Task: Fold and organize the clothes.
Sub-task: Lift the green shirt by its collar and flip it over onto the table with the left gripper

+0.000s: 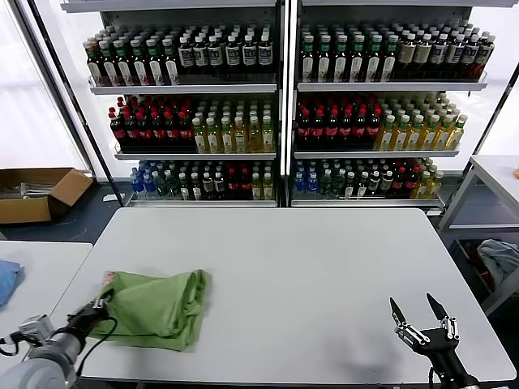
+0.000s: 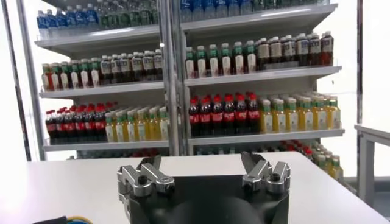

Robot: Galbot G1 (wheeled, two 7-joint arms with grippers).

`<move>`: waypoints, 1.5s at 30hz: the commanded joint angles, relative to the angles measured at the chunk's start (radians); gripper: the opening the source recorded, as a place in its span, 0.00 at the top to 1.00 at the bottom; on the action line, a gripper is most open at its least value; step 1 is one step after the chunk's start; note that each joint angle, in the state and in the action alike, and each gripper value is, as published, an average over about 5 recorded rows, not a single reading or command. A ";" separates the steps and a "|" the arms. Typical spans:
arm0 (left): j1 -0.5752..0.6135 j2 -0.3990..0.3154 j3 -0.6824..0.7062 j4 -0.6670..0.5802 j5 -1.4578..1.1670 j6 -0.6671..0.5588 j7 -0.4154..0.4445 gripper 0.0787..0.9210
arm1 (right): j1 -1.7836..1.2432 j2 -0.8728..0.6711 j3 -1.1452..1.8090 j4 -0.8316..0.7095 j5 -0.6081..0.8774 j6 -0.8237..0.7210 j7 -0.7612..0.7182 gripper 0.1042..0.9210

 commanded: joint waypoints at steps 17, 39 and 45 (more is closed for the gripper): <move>-0.007 -0.032 0.194 -0.251 0.214 0.003 -0.195 0.91 | -0.004 -0.017 -0.019 0.008 0.007 0.002 0.002 0.12; -0.342 -0.232 0.757 -0.131 -0.274 0.020 -0.580 0.91 | -0.069 0.017 0.065 0.076 -0.003 -0.022 0.007 0.12; -0.332 -0.115 0.464 -0.169 -0.388 0.027 -0.566 0.91 | -0.075 0.022 0.062 0.082 -0.014 -0.023 0.007 0.12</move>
